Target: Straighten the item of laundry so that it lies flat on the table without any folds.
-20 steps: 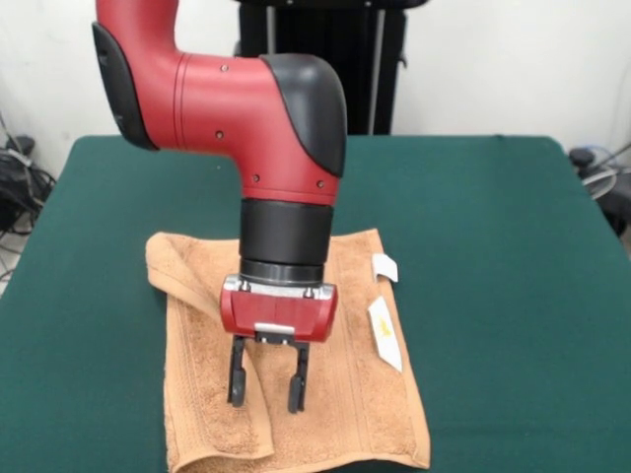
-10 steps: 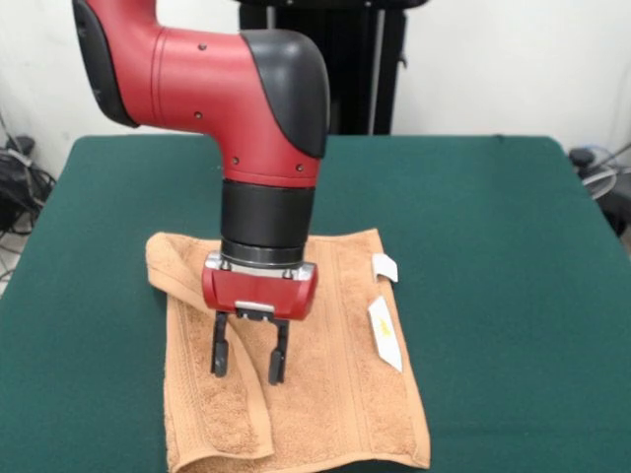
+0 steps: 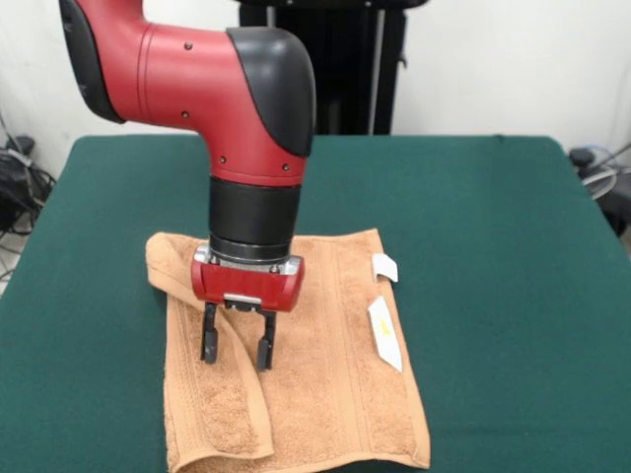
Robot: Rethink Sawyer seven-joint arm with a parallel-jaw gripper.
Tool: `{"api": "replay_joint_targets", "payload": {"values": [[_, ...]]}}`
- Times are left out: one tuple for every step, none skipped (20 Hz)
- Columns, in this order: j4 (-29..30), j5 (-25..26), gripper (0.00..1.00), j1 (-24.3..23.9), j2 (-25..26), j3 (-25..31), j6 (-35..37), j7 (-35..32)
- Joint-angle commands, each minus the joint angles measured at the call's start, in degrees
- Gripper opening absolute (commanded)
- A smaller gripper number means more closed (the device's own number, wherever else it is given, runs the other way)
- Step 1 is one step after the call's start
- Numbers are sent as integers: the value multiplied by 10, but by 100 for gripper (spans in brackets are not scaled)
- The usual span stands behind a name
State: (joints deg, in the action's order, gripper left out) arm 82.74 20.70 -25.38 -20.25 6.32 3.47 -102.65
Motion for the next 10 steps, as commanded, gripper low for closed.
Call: {"api": "replay_joint_targets", "payload": {"values": [[51, 48, 100, -18, 4, 27, 76, 23], [54, 50, 100, -22, 3, 32, 81, 26], [56, 52, 100, -25, 2, 36, 85, 28], [59, 54, 100, -29, 1, 41, 88, 30], [60, 56, 100, -31, 0, 43, 91, 30], [62, 58, 100, -34, -1, 47, 94, 32], [63, 60, 100, -35, -2, 49, 96, 32], [67, 62, 100, -39, -3, 53, 98, 33], [69, 64, 100, -40, -4, 55, 99, 34], [71, 65, 100, -42, -5, 57, 101, 35]]}}
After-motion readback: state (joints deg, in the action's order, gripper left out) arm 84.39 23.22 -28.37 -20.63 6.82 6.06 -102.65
